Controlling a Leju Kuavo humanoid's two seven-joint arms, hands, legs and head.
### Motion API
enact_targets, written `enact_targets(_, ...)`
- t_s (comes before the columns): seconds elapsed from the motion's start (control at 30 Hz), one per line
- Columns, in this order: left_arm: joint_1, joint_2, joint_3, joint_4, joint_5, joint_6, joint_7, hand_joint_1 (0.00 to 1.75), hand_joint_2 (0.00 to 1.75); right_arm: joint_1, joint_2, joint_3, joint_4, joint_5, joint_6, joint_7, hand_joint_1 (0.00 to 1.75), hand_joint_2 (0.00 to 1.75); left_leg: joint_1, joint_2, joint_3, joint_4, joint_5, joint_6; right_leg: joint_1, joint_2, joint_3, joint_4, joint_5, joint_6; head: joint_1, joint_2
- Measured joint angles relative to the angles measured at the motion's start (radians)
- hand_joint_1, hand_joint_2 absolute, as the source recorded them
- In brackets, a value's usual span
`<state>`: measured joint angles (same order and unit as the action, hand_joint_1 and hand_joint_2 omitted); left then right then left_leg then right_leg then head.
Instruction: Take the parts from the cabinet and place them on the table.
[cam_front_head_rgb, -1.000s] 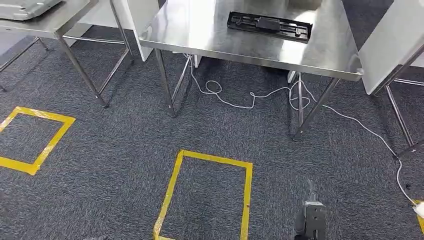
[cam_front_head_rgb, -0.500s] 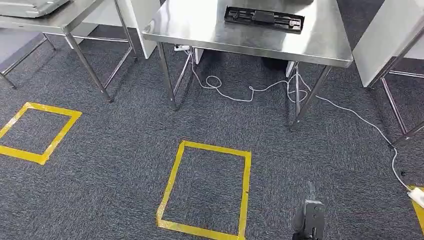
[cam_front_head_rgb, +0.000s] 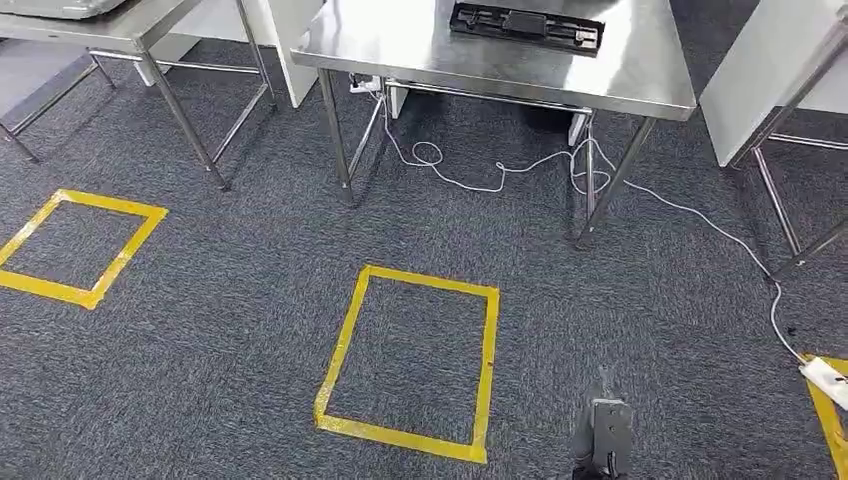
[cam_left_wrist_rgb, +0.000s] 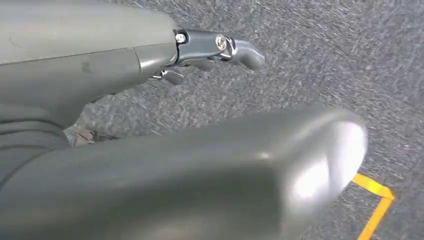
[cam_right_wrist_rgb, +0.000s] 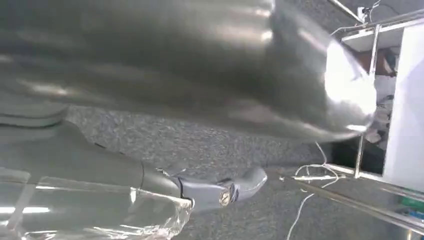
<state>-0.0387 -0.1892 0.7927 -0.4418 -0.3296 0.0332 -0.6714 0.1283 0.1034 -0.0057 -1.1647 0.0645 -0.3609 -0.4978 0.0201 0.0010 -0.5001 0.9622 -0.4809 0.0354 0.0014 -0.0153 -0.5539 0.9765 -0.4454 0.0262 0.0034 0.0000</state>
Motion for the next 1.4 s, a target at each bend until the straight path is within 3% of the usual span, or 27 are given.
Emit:
enact_targets(0.07, 0.003, -0.002, 0.001, -0.003, -0.018, -0.001, 0.001, 0.00, 0.00, 0.010, -0.001, -0.003, -0.002, -0.015, -0.003, -0.002, 0.00, 0.00, -0.004, 0.003, -0.015, -0.002, 0.013, 0.016, -0.005, 0.006, -0.042, 0.083, -0.060, -0.008, 0.004, 0.000)
enact_targets(0.13, 0.003, -0.002, 0.002, -0.004, -0.031, -0.001, 0.003, 0.00, 0.00, 0.023, -0.001, -0.008, -0.002, -0.035, -0.007, -0.005, 0.00, 0.00, -0.007, 0.005, -0.031, -0.001, 0.025, 0.017, -0.009, 0.009, -0.111, 0.251, -0.138, -0.015, 0.004, 0.000)
enact_targets(0.17, 0.002, -0.002, 0.002, -0.005, -0.039, 0.001, -0.001, 0.00, 0.00, 0.029, -0.001, -0.010, -0.001, -0.040, -0.013, -0.009, 0.00, 0.00, -0.008, 0.005, -0.039, -0.001, 0.031, 0.016, -0.012, 0.009, -0.132, 0.313, -0.159, -0.010, 0.006, 0.000)
enact_targets(0.2, 0.001, -0.001, 0.002, -0.006, -0.043, 0.006, -0.006, 0.00, 0.00, 0.033, -0.001, -0.013, -0.001, -0.042, -0.020, -0.016, 0.00, 0.00, -0.008, 0.006, -0.046, -0.001, 0.037, 0.014, -0.014, 0.009, -0.128, 0.321, -0.158, -0.002, 0.005, 0.000)
enact_targets(0.23, -0.002, 0.000, 0.001, -0.006, -0.044, 0.010, -0.009, 0.00, 0.00, 0.033, -0.001, -0.015, -0.001, -0.052, -0.020, -0.022, 0.00, 0.00, -0.008, 0.007, -0.052, 0.000, 0.043, 0.012, -0.015, 0.009, -0.095, 0.276, -0.141, 0.009, 0.006, 0.000)
enact_targets(0.3, -0.011, 0.000, 0.001, -0.006, -0.037, 0.010, -0.014, 0.00, 0.00, 0.027, -0.002, -0.019, -0.001, -0.077, -0.012, -0.036, 0.00, 0.00, -0.007, 0.007, -0.058, 0.001, 0.051, 0.003, -0.023, 0.009, 0.024, 0.083, -0.082, 0.029, 0.006, 0.000)
enact_targets(0.33, -0.017, 0.000, 0.001, -0.007, -0.035, 0.010, -0.015, 0.00, 0.00, 0.021, -0.002, -0.021, 0.000, -0.091, -0.009, -0.040, 0.00, 0.00, -0.008, 0.003, -0.059, 0.004, 0.055, -0.004, -0.028, 0.020, 0.079, -0.004, -0.066, 0.032, 0.008, 0.000)
enact_targets(0.4, -0.028, 0.000, 0.000, -0.008, -0.023, 0.011, -0.015, 0.00, 0.00, 0.004, 0.001, -0.024, 0.006, -0.116, 0.005, -0.047, 0.00, 0.00, -0.017, 0.003, -0.068, 0.007, 0.059, -0.017, -0.022, 0.023, 0.074, -0.019, -0.059, 0.007, 0.004, 0.000)
enact_targets(0.47, -0.031, 0.000, 0.000, -0.008, -0.016, 0.013, -0.016, 0.00, 0.00, -0.009, 0.002, -0.027, 0.018, -0.128, 0.011, -0.046, 0.00, 0.00, -0.009, 0.001, -0.070, 0.005, 0.068, -0.030, -0.014, 0.020, 0.064, -0.013, -0.054, -0.005, 0.006, 0.000)
enact_targets(0.5, -0.030, 0.000, 0.000, -0.008, -0.011, 0.017, -0.016, 0.00, 0.00, -0.021, 0.003, -0.029, 0.028, -0.132, 0.015, -0.046, 0.00, 0.00, -0.007, 0.000, -0.074, 0.008, 0.071, -0.035, -0.024, 0.016, 0.062, -0.017, -0.046, -0.017, 0.006, 0.000)
enact_targets(0.53, -0.029, 0.002, 0.000, -0.008, -0.005, 0.020, -0.017, 0.00, 0.00, -0.032, 0.004, -0.029, 0.038, -0.135, 0.020, -0.046, 0.00, 0.00, -0.002, -0.002, -0.084, 0.027, 0.051, -0.038, -0.028, 0.011, 0.070, -0.018, -0.041, -0.024, 0.005, 0.000)
enact_targets(0.57, -0.029, 0.002, 0.000, -0.008, -0.003, 0.021, -0.018, 0.00, 0.00, -0.040, 0.005, -0.030, 0.046, -0.137, 0.022, -0.047, 0.00, 0.00, -0.002, -0.002, -0.105, 0.076, 0.005, -0.042, -0.027, 0.009, 0.063, -0.018, -0.035, -0.035, 0.000, 0.000)
enact_targets(0.63, -0.029, 0.002, 0.000, -0.008, 0.000, 0.021, -0.019, 0.00, 0.00, -0.048, 0.006, -0.031, 0.063, -0.138, 0.023, -0.048, 0.00, 0.00, -0.001, -0.003, -0.175, 0.244, -0.089, -0.051, -0.021, -0.004, 0.053, -0.016, -0.029, -0.043, -0.002, 0.000)
enact_targets(0.7, -0.025, 0.003, 0.000, -0.007, 0.007, 0.022, -0.019, 0.00, 0.00, -0.056, 0.006, -0.032, 0.084, -0.144, 0.028, -0.049, 0.00, 0.00, 0.000, -0.003, -0.211, 0.337, -0.113, -0.053, -0.015, -0.017, 0.045, -0.014, -0.028, -0.043, -0.002, 0.000)
enact_targets(0.73, -0.022, 0.004, 0.001, -0.006, 0.014, 0.022, -0.019, 0.00, 0.00, -0.061, 0.006, -0.033, 0.096, -0.148, 0.032, -0.052, 0.00, 0.00, -0.001, -0.003, -0.194, 0.314, -0.093, -0.049, -0.013, -0.022, 0.044, -0.012, -0.028, -0.043, -0.002, 0.000)
enact_targets(0.8, -0.020, 0.009, 0.002, -0.005, 0.019, 0.022, -0.018, 0.00, 0.00, -0.076, 0.006, -0.038, 0.117, -0.154, 0.040, -0.058, 0.00, 0.00, -0.002, 0.008, -0.099, 0.151, -0.015, -0.036, -0.008, -0.033, 0.045, -0.010, -0.029, -0.043, -0.002, 0.000)
enact_targets(0.83, -0.021, 0.011, 0.002, -0.004, 0.019, 0.021, -0.018, 0.00, 0.00, -0.082, 0.006, -0.039, 0.124, -0.155, 0.040, -0.060, 0.00, 0.00, -0.006, 0.029, -0.049, 0.064, 0.015, -0.024, -0.006, -0.037, 0.047, -0.010, -0.029, -0.043, -0.002, 0.000)
enact_targets(0.87, -0.026, 0.015, 0.002, -0.004, 0.019, 0.021, -0.018, 0.00, 0.00, -0.087, 0.006, -0.040, 0.129, -0.156, 0.040, -0.061, 0.00, 0.00, -0.016, 0.055, -0.030, 0.023, 0.005, -0.015, 0.004, -0.044, 0.045, -0.007, -0.029, -0.041, -0.001, 0.000)
enact_targets(1.0, -0.027, 0.018, 0.003, 0.001, 0.018, 0.022, -0.012, 0.00, 0.00, -0.101, 0.009, -0.048, 0.145, -0.157, 0.040, -0.063, 0.00, 0.00, -0.023, 0.026, -0.044, 0.014, 0.021, 0.006, 0.005, -0.072, 0.041, -0.010, -0.023, -0.023, -0.002, 0.000)
enact_targets(1.03, -0.029, 0.019, 0.003, 0.004, 0.017, 0.023, -0.010, 0.00, 0.00, -0.105, 0.008, -0.052, 0.146, -0.158, 0.040, -0.064, 0.00, 0.00, -0.009, 0.023, -0.038, 0.000, 0.036, 0.012, 0.007, -0.060, 0.030, 0.003, -0.035, -0.017, -0.001, 0.000)
enact_targets(1.07, -0.032, 0.019, 0.002, 0.006, 0.015, 0.024, -0.010, 0.00, 0.00, -0.105, 0.007, -0.056, 0.147, -0.159, 0.040, -0.064, 0.00, 0.00, -0.011, 0.017, -0.041, -0.002, 0.038, 0.015, 0.003, -0.032, 0.018, 0.028, -0.054, -0.018, 0.001, 0.000)
enact_targets(1.13, -0.045, 0.018, 0.002, 0.013, 0.014, 0.029, -0.008, 0.00, 0.00, -0.101, 0.005, -0.067, 0.153, -0.160, 0.040, -0.065, 0.00, 0.00, -0.010, -0.002, -0.054, -0.002, 0.048, 0.025, -0.006, 0.003, -0.061, 0.202, -0.140, -0.030, 0.005, 0.000)
enact_targets(1.2, -0.050, 0.017, 0.001, 0.020, 0.014, 0.032, -0.008, 0.00, 0.00, -0.094, 0.005, -0.076, 0.158, -0.157, 0.039, -0.064, 0.00, 0.00, -0.010, -0.020, -0.063, -0.001, 0.054, 0.023, -0.012, 0.009, -0.123, 0.335, -0.180, -0.022, 0.009, 0.000)
enact_targets(1.27, -0.052, 0.017, -0.001, 0.029, 0.014, 0.038, -0.008, 0.00, 0.00, -0.094, 0.004, -0.082, 0.161, -0.150, 0.039, -0.060, 0.00, 0.00, -0.009, -0.035, -0.065, 0.000, 0.057, 0.018, -0.019, 0.009, -0.093, 0.283, -0.145, 0.002, 0.009, 0.000)
enact_targets(1.33, -0.061, 0.016, -0.005, 0.035, 0.014, 0.042, -0.008, 0.00, 0.00, -0.097, 0.001, -0.086, 0.164, -0.143, 0.034, -0.056, 0.00, 0.00, -0.008, -0.053, -0.066, 0.003, 0.061, 0.009, -0.033, 0.026, 0.003, 0.096, -0.074, 0.029, 0.009, 0.000)
enact_targets(1.37, -0.067, 0.016, -0.006, 0.036, 0.015, 0.042, -0.008, 0.00, 0.00, -0.098, -0.001, -0.088, 0.168, -0.142, 0.033, -0.055, 0.00, 0.00, -0.011, -0.061, -0.072, 0.008, 0.062, 0.002, -0.041, 0.064, 0.034, 0.035, -0.061, 0.032, 0.011, 0.000)
enact_targets(1.4, -0.074, 0.017, -0.006, 0.037, 0.017, 0.043, -0.007, 0.00, 0.00, -0.099, 0.000, -0.089, 0.171, -0.142, 0.032, -0.055, 0.00, 0.00, -0.017, -0.069, -0.082, 0.026, 0.056, -0.007, -0.040, 0.074, 0.039, 0.005, -0.051, 0.023, 0.008, 0.000)
